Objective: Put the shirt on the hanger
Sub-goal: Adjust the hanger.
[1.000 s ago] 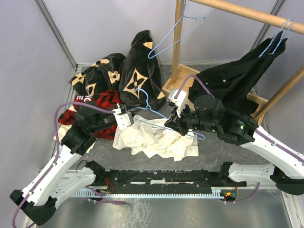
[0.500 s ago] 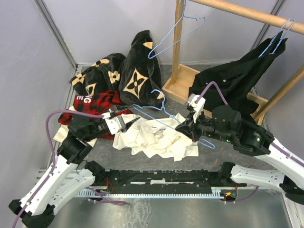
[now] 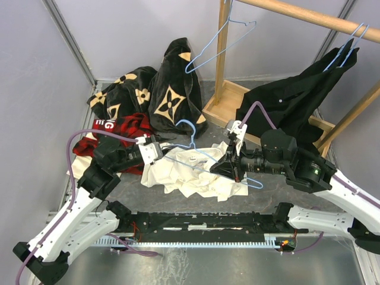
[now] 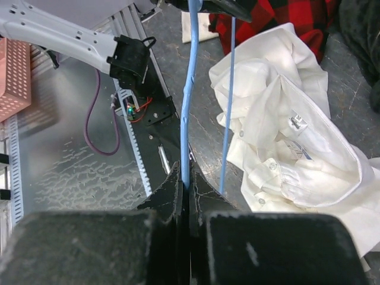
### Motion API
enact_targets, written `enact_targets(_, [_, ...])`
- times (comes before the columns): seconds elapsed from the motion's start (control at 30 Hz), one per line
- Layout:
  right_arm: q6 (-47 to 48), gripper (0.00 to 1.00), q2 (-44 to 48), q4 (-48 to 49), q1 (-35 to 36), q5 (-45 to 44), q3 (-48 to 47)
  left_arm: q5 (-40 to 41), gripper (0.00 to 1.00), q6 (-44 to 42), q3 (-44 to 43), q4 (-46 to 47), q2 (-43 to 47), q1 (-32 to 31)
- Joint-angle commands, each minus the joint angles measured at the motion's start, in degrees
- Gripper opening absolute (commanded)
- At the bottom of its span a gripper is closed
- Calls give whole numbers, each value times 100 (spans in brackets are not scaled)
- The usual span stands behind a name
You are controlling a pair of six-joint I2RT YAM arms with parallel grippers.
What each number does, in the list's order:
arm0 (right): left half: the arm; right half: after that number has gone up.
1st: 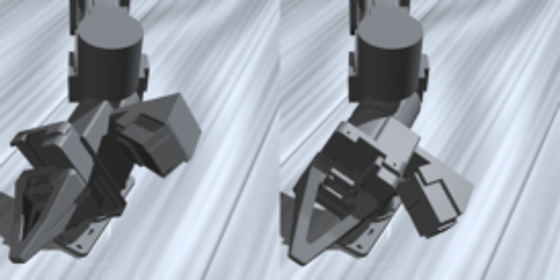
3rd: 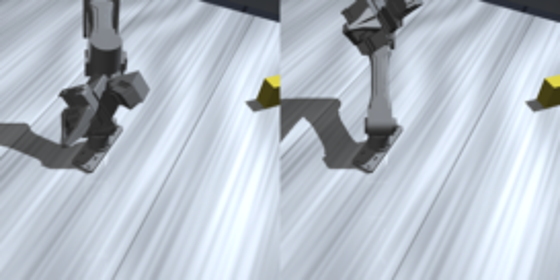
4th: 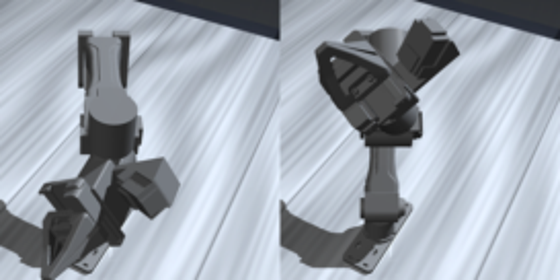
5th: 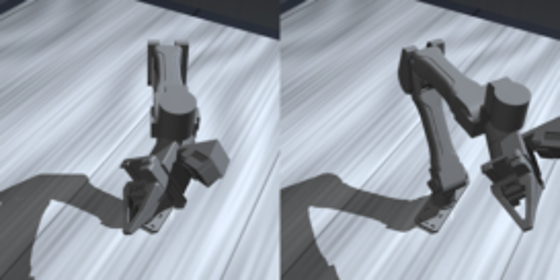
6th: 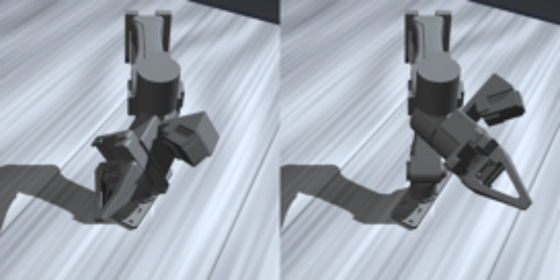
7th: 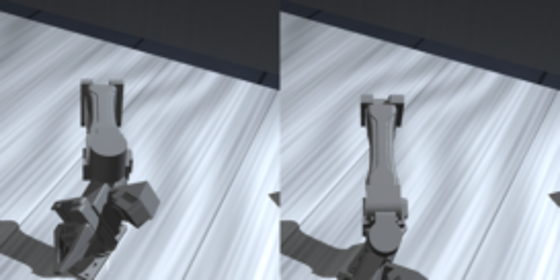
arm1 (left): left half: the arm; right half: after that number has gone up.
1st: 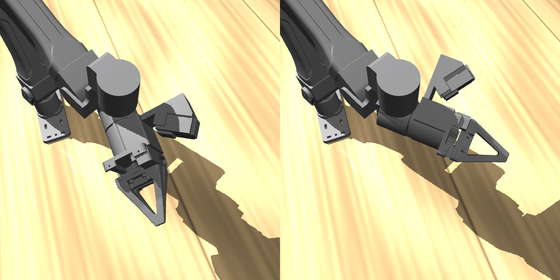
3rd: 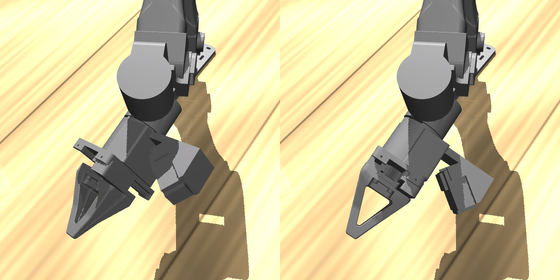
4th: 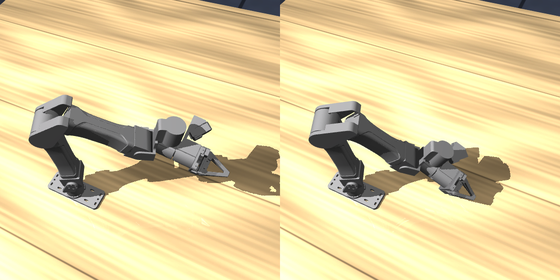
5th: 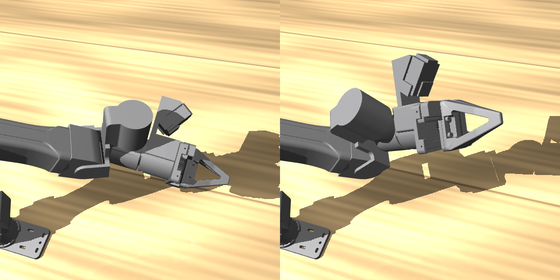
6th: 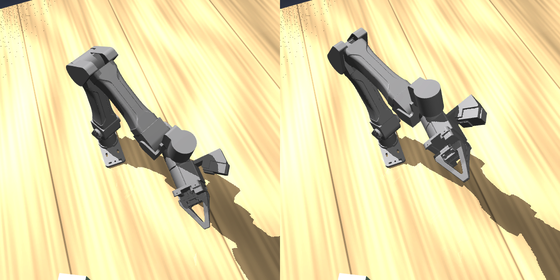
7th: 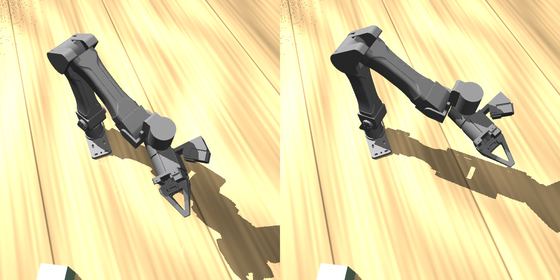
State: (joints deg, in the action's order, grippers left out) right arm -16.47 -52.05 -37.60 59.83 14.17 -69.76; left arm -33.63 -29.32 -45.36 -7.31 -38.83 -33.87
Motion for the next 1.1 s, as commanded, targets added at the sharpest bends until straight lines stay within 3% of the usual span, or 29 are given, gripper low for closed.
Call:
enact_targets(0.0, [-92,1,192,594,-16,219,-66,-170,21,0,-174,63,51,-16])
enact_targets(0.07, [-35,14,178,522,-16,49,-71,-163,4,-35,-192,0,51,-16])
enact_targets(0.13, [133,37,138,309,-17,-297,-155,-169,3,-84,-234,-101,24,-15])
enact_targets(0.2, [372,49,73,119,-16,-635,-268,-193,3,-177,-288,-240,-28,-15])
enact_targets(0.37, [1177,56,-302,-363,-17,-929,-807,-238,3,-468,-504,-840,-208,-14])
enact_targets(0.53, [1499,53,-711,-652,-16,-816,-1225,-265,3,-657,-614,-1133,-241,-23])
enact_targets(0.67, [1503,42,-828,-663,-16,-676,-1236,-200,3,-671,-607,-1165,-214,-19])
enact_targets(0.73, [1475,32,-841,-651,-17,-640,-1198,-188,3,-679,-590,-1167,-189,-15])
enact_targets(0.83, [1394,3,-836,-620,-16,-632,-1153,-182,3,-714,-542,-1167,-174,-15])
enact_targets(0.87, [1352,0,-829,-604,-17,-652,-1135,-169,5,-697,-525,-1155,-179,-17])
enact_targets(0.9, [1290,0,-806,-594,-16,-715,-1110,-144,15,-649,-506,-1127,-186,-17])
enact_targets(1.03, [952,0,-677,-611,-20,-1351,-926,60,56,-136,-387,-1003,-145,-17])
enact_targets(1.07, [828,0,-620,-608,-16,-1560,-833,85,72,20,-352,-1001,-116,-15])
